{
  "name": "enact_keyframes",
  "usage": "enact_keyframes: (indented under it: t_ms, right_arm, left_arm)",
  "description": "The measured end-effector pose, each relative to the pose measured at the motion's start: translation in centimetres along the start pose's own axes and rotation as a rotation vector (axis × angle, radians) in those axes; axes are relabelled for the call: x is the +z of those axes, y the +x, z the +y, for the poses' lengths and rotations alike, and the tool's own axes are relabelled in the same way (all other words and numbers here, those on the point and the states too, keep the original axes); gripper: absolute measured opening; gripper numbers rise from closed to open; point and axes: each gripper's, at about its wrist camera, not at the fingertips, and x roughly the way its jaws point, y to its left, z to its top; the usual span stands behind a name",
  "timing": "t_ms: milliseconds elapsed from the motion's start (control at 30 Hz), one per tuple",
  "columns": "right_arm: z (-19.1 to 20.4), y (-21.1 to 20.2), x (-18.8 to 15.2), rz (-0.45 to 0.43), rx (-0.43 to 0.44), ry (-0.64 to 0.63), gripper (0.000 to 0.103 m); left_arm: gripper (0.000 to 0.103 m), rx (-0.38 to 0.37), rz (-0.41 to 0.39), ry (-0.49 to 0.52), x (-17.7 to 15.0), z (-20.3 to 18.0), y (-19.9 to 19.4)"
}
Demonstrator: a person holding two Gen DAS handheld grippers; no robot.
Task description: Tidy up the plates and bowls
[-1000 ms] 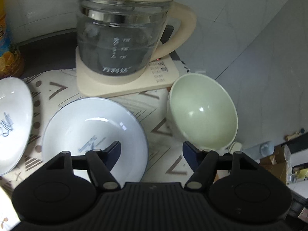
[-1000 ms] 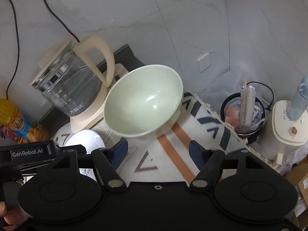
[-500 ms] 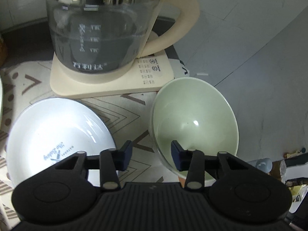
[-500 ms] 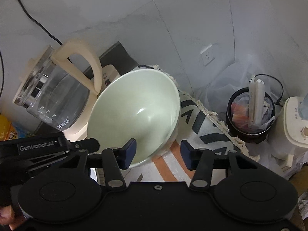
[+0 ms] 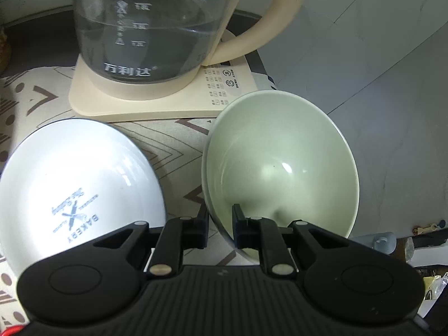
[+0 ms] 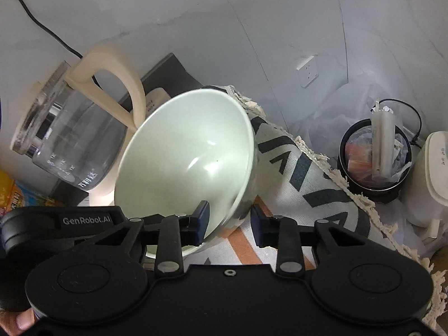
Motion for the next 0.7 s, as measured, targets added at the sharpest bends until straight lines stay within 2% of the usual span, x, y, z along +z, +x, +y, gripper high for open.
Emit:
enact_keyframes:
  t_ms: [700]
  right_arm:
    - [3.5, -6.8, -2.4, -0.085, 0.069, -0.054, 0.031]
  left_arm:
    - [0.015, -0.032, -0.088, -0.002, -2.8, 1.8, -8.3]
